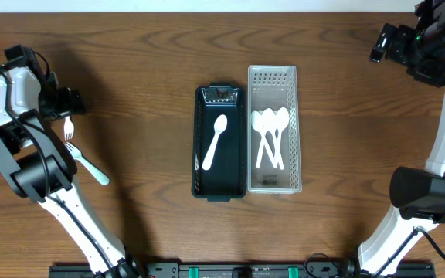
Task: Pack container
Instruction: 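Lower the left gripper onto a white fork and grasp it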
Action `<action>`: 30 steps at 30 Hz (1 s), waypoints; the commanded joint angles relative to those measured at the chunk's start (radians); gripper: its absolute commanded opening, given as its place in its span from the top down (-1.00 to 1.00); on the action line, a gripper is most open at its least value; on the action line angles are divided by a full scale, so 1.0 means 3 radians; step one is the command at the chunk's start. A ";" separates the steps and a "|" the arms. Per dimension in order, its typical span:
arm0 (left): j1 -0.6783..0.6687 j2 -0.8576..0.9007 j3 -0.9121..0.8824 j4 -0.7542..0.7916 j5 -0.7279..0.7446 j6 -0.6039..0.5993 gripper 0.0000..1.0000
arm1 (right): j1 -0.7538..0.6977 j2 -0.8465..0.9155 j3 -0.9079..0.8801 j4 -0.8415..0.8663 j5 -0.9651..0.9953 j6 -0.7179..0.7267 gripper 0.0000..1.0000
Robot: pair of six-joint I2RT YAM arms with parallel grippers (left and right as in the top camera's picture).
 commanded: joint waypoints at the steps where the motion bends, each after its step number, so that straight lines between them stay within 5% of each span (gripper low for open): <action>1: 0.0003 0.0075 0.0078 0.0032 0.0211 0.0134 -0.96 | -0.0008 0.0003 0.0022 -0.0010 -0.0014 0.0058 -0.98; 13: 0.0003 0.0093 0.0076 0.0022 0.0370 0.0266 -0.89 | -0.0008 0.0003 0.0022 -0.0010 -0.0014 0.0058 -0.99; 25: 0.0004 0.0093 0.0076 -0.0056 0.0004 0.0127 -0.01 | -0.0006 0.0003 0.0022 -0.0010 -0.0015 0.0058 -0.99; 30: 0.0003 0.0093 0.0076 -0.0051 -0.0093 0.0062 0.20 | -0.0006 0.0003 0.0022 -0.0010 -0.0017 0.0058 -0.99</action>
